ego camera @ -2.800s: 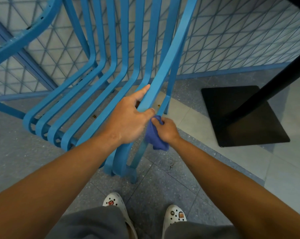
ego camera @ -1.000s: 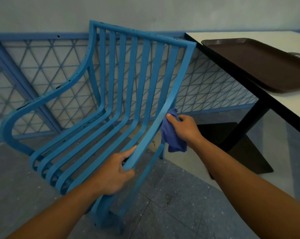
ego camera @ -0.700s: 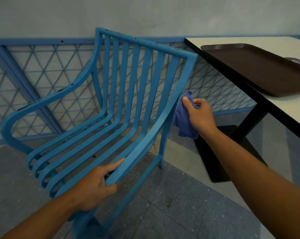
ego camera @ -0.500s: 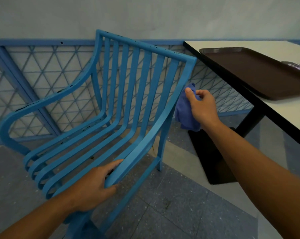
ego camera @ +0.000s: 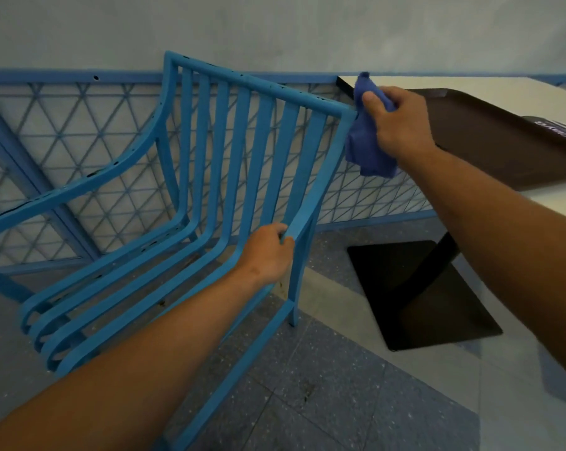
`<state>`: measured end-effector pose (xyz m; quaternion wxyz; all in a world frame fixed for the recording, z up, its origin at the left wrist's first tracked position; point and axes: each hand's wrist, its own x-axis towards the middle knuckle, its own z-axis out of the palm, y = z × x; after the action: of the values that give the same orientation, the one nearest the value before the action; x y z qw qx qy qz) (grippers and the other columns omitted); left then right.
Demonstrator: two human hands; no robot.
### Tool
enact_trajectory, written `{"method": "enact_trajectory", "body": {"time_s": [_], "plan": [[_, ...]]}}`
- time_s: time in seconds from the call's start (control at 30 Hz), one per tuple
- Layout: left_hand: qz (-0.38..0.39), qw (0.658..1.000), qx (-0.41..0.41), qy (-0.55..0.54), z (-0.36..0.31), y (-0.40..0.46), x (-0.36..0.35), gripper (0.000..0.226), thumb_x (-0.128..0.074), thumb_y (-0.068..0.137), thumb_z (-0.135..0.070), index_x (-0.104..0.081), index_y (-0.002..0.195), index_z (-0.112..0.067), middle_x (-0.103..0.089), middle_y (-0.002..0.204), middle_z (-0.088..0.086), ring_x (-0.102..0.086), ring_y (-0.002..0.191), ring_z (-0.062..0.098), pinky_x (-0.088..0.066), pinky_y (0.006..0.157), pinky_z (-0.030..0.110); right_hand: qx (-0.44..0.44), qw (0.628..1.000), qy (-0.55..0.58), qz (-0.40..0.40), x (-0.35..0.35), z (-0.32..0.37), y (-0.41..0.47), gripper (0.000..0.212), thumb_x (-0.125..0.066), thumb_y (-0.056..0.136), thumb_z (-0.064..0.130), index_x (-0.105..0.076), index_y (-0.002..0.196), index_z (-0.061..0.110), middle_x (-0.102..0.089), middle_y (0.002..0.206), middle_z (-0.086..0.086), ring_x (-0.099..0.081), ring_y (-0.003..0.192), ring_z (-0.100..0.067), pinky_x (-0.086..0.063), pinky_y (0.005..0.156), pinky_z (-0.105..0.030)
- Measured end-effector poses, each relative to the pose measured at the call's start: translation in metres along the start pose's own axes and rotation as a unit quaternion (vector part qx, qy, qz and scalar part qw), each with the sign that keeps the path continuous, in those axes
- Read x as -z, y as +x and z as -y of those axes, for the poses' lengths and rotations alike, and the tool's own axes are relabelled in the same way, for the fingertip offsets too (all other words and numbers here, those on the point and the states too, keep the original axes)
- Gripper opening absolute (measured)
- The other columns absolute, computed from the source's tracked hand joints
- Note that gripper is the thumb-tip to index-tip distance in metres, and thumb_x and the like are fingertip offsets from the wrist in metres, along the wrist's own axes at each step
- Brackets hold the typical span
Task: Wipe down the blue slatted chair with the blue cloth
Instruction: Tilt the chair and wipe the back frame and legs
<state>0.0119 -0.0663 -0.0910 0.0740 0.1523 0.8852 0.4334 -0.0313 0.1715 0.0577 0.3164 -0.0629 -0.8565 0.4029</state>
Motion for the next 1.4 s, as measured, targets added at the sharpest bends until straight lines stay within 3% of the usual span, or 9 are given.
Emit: {"method": "enact_trajectory", "body": {"time_s": [0.1,0.2,0.27,0.53,0.67,0.83,0.97,1.1,1.4], "plan": [[-0.042,0.998,-0.018,-0.043,0.001,0.008,-0.014,0.019,-0.051,0.103,-0.026,-0.068,0.113,-0.023,-0.072,0.093,-0.003,-0.068,0.078,0.013,-0.06,0.073,0.042,0.007,0.996,-0.05,0.072,-0.004,0.0,0.011,0.023,-0.057,0.1,0.039,-0.072,0.099,0.022,-0.067,0.09,0.003,-0.059,0.081,-0.007,-0.043,0.071,-0.016],[-0.068,0.996,-0.055,-0.015,0.011,0.002,-0.023,0.032,-0.056,0.103,-0.029,-0.061,0.134,-0.021,-0.07,0.111,-0.006,-0.067,0.093,0.008,-0.06,0.084,0.034,0.005,0.993,-0.069,0.092,-0.009,-0.004,0.015,0.023,-0.058,0.1,0.039,-0.07,0.095,0.021,-0.065,0.083,0.002,-0.055,0.073,-0.007,-0.041,0.067,-0.019],[-0.083,0.994,-0.074,0.005,0.015,-0.001,-0.024,0.037,-0.058,0.102,-0.028,-0.058,0.138,-0.019,-0.068,0.117,-0.005,-0.065,0.101,0.01,-0.057,0.09,0.031,-0.008,0.995,-0.059,0.083,-0.009,-0.006,0.016,0.026,-0.058,0.099,0.04,-0.068,0.09,0.019,-0.061,0.074,0.004,-0.052,0.066,-0.003,-0.04,0.06,-0.014],[-0.102,0.987,-0.117,0.048,0.011,-0.014,-0.022,0.03,-0.059,0.102,-0.019,-0.061,0.131,-0.014,-0.058,0.102,-0.01,-0.056,0.089,0.006,-0.048,0.079,0.02,-0.002,0.995,-0.054,0.085,0.002,-0.004,0.011,0.036,-0.061,0.097,0.039,-0.07,0.088,0.005,-0.062,0.079,-0.01,-0.051,0.066,-0.009,-0.04,0.058,-0.017],[-0.091,0.987,-0.123,0.05,0.014,-0.024,-0.021,0.033,-0.058,0.102,-0.019,-0.058,0.135,-0.015,-0.063,0.108,-0.004,-0.059,0.095,0.01,-0.052,0.083,0.025,0.0,0.995,-0.056,0.088,0.008,0.001,0.002,0.032,-0.062,0.097,0.038,-0.067,0.083,0.01,-0.057,0.069,-0.004,-0.046,0.058,-0.004,-0.036,0.051,-0.011],[-0.076,0.988,-0.129,0.043,0.016,-0.043,-0.014,0.036,-0.057,0.102,-0.018,-0.057,0.138,-0.014,-0.06,0.114,-0.006,-0.052,0.1,0.003,-0.044,0.089,0.018,0.018,0.992,-0.072,0.098,0.017,0.008,-0.014,0.04,-0.061,0.098,0.036,-0.069,0.091,-0.003,-0.059,0.077,-0.012,-0.046,0.061,-0.008,-0.034,0.049,-0.008],[-0.066,0.988,-0.135,0.044,0.024,-0.058,-0.007,0.04,-0.057,0.102,-0.021,-0.054,0.142,-0.015,-0.061,0.123,-0.006,-0.053,0.106,0.002,-0.044,0.093,0.016,0.025,0.991,-0.078,0.101,0.023,0.015,-0.029,0.037,-0.062,0.097,0.037,-0.07,0.089,0.002,-0.061,0.074,-0.008,-0.049,0.061,-0.008,-0.035,0.048,-0.005],[-0.055,0.988,-0.139,0.045,0.034,-0.073,0.001,0.042,-0.058,0.102,-0.024,-0.053,0.143,-0.017,-0.063,0.12,-0.006,-0.059,0.107,0.006,-0.052,0.094,0.028,0.035,0.992,-0.077,0.095,0.027,0.022,-0.045,0.041,-0.064,0.096,0.039,-0.069,0.086,0.0,-0.065,0.079,-0.019,-0.052,0.065,-0.015,-0.038,0.053,-0.014],[-0.04,0.986,-0.152,0.047,0.051,-0.112,0.026,0.041,-0.062,0.1,-0.026,-0.057,0.14,-0.02,-0.063,0.116,-0.012,-0.059,0.105,0.001,-0.051,0.09,0.022,0.073,0.989,-0.077,0.103,0.036,0.044,-0.085,0.042,-0.067,0.094,0.038,-0.067,0.079,0.0,-0.064,0.074,-0.02,-0.054,0.063,-0.02,-0.042,0.056,-0.023]]}}
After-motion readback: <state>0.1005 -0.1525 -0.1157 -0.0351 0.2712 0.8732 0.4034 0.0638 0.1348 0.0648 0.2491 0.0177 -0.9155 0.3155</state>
